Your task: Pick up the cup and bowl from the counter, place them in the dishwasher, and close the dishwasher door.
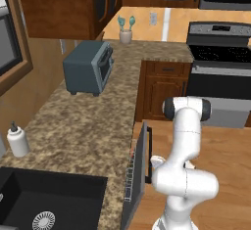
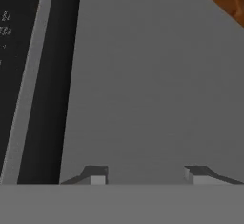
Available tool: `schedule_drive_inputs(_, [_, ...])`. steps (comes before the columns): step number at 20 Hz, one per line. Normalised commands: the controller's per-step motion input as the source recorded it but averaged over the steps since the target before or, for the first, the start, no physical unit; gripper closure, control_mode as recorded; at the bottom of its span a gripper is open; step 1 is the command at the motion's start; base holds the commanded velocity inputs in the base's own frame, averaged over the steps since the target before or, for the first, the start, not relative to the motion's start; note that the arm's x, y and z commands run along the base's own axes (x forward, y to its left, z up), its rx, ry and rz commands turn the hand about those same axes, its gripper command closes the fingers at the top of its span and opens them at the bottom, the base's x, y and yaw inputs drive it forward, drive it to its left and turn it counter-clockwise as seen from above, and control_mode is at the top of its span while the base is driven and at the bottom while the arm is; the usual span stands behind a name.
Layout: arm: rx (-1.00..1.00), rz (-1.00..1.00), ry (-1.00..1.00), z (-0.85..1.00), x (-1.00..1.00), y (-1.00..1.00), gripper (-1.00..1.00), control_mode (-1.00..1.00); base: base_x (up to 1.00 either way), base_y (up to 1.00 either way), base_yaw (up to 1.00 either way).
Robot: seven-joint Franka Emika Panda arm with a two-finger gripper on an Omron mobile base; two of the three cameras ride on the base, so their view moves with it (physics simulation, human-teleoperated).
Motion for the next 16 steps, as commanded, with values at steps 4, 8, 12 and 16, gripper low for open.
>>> schedule_drive_inputs(4, [-0.19, -0.05, 0.0, 0.0, 0.0, 1.0, -1.0, -1.0, 0.0, 0.0, 0.0])
schedule_drive_inputs(8, [-0.14, -0.03, 0.0, 0.0, 0.0, 1.0, -1.0, -1.0, 0.0, 0.0, 0.0])
schedule_drive_inputs(12, [0.0, 0.05, 0.0, -0.05, 0.0, 1.0, -1.0, -1.0, 0.0, 0.0, 0.0])
schedule_drive_inputs(16, [0.24, 0.22, 0.02, -0.24, 0.0, 1.0, -1.0, -1.0, 0.0, 0.0, 0.0])
